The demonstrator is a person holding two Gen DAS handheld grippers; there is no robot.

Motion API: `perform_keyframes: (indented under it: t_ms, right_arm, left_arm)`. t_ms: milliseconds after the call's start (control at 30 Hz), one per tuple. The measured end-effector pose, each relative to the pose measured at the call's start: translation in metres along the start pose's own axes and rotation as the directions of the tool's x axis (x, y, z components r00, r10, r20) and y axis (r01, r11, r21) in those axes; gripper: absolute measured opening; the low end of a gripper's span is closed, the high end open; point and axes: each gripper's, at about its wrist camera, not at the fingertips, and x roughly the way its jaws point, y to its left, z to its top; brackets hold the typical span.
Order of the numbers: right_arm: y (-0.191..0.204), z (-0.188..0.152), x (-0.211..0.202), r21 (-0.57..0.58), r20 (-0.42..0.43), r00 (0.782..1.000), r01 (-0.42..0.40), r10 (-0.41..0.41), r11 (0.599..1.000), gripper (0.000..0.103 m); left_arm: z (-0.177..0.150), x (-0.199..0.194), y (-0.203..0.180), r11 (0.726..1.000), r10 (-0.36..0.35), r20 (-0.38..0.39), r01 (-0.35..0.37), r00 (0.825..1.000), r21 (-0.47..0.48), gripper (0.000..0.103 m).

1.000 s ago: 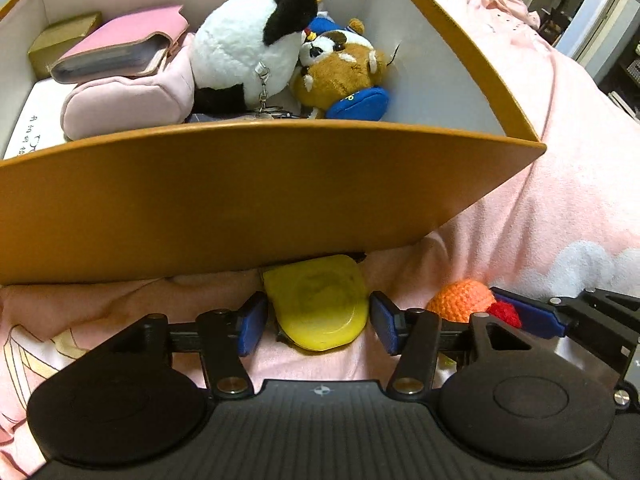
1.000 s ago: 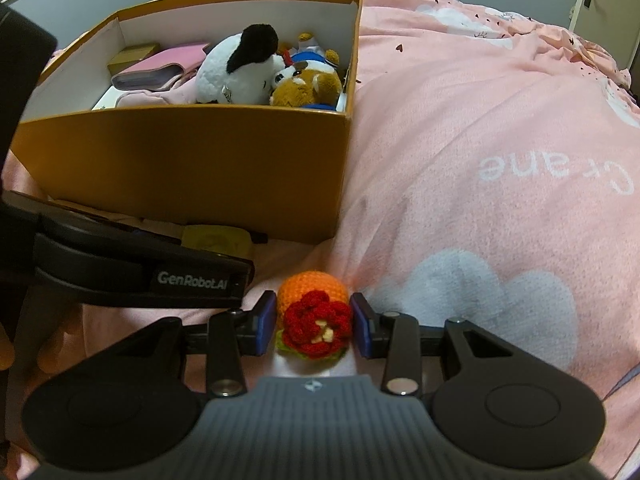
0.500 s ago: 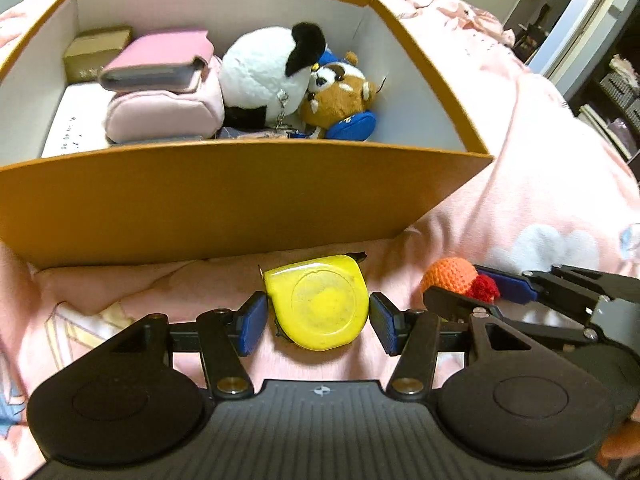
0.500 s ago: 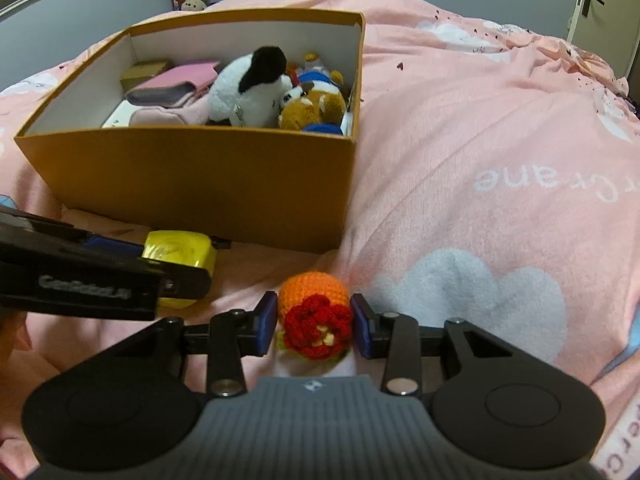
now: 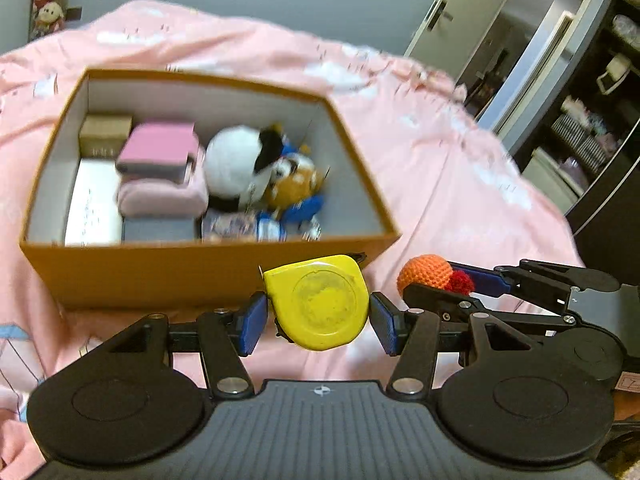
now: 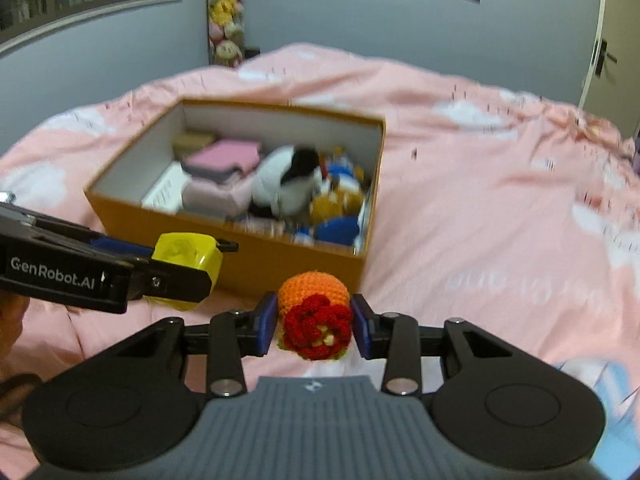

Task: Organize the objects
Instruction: 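Carry the tape measure and crochet ball over the orange box with both grippers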

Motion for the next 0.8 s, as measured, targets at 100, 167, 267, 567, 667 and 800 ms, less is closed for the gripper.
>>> perform_keyframes:
  t_ms: [100, 167, 267, 567, 667, 800]
  right_arm:
    - [-0.001, 0.015, -0.01, -0.015, 0.051, 0.999, -0.006, 0.007, 1.0, 0.041]
    - [-0.002, 0.026, -0.013, -0.029, 0.085, 0.996, -0.01, 0.013, 1.0, 0.041]
    - [-0.002, 0.043, -0.012, -0.057, 0.12, 0.993, -0.015, 0.022, 0.998, 0.041]
    - [-0.006, 0.077, 0.04, -0.131, 0.036, 0.998, -0.041, 0.046, 0.991, 0.041]
    - [-0.007, 0.082, 0.06, -0.153, -0.025, 0.998, -0.056, 0.053, 0.987, 0.041]
    - [-0.004, 0.083, 0.085, -0.196, -0.111, 0.992, -0.073, 0.052, 0.978, 0.041]
  left_arm:
    - [0.012, -0.007, 0.0, 1.0, -0.023, 0.039, 0.023, 0.999, -0.015, 0.063]
    - [0.021, -0.011, 0.001, 0.999, -0.026, 0.064, 0.028, 0.998, -0.019, 0.064]
    - [0.034, -0.013, 0.005, 0.999, -0.022, 0.089, 0.025, 0.996, -0.035, 0.064]
    - [0.064, 0.018, 0.03, 0.997, 0.004, 0.067, 0.002, 0.998, -0.083, 0.064]
    - [0.068, 0.034, 0.039, 0.995, 0.009, 0.045, -0.004, 0.999, -0.102, 0.063]
    - [0.068, 0.053, 0.046, 0.994, 0.007, 0.004, -0.006, 1.0, -0.111, 0.064]
